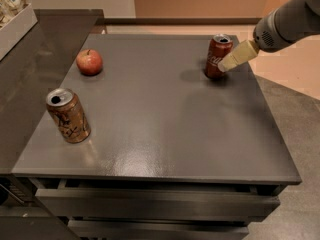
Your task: Move coke can near apple
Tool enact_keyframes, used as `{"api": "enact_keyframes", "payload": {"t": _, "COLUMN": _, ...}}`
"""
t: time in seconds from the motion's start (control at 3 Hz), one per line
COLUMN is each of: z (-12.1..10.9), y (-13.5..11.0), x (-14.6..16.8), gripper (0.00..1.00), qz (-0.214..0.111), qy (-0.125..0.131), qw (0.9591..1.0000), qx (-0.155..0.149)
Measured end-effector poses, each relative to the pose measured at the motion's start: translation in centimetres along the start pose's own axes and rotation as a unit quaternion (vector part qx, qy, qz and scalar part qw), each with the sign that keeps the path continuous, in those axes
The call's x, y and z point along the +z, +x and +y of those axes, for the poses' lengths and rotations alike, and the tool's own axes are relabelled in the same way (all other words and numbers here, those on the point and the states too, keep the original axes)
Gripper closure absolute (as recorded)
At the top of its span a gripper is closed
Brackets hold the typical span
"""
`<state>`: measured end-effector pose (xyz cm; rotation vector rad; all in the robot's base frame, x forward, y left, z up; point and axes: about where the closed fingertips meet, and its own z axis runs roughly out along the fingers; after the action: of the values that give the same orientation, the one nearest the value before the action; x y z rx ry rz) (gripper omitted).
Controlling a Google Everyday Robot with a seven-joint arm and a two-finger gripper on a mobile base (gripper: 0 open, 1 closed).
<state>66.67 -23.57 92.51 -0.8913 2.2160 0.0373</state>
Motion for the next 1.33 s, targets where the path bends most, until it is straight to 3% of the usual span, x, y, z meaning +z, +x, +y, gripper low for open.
{"api": "enact_keyframes", "payload": {"t": 0.67, "z": -0.2, "y": -0.8, "x": 4.5, "gripper": 0.0, "qz": -0.03, "qy": -0.033, "qw": 0.9984, "qx": 0.036}}
{"api": "enact_keyframes", "payload": {"t": 1.0, "z": 0.5, "y": -1.7, "x": 5.3, "gripper": 0.18, "qz": -0.046, "qy": -0.061, "qw": 0.9961, "qx": 0.045}}
{"api": "enact_keyframes", "payload": {"t": 1.33, "z": 1.8, "y": -2.8, "x": 5.4, "gripper": 0.49, "qz": -0.066, "qy": -0.094, "qw": 0.9922, "qx": 0.047}}
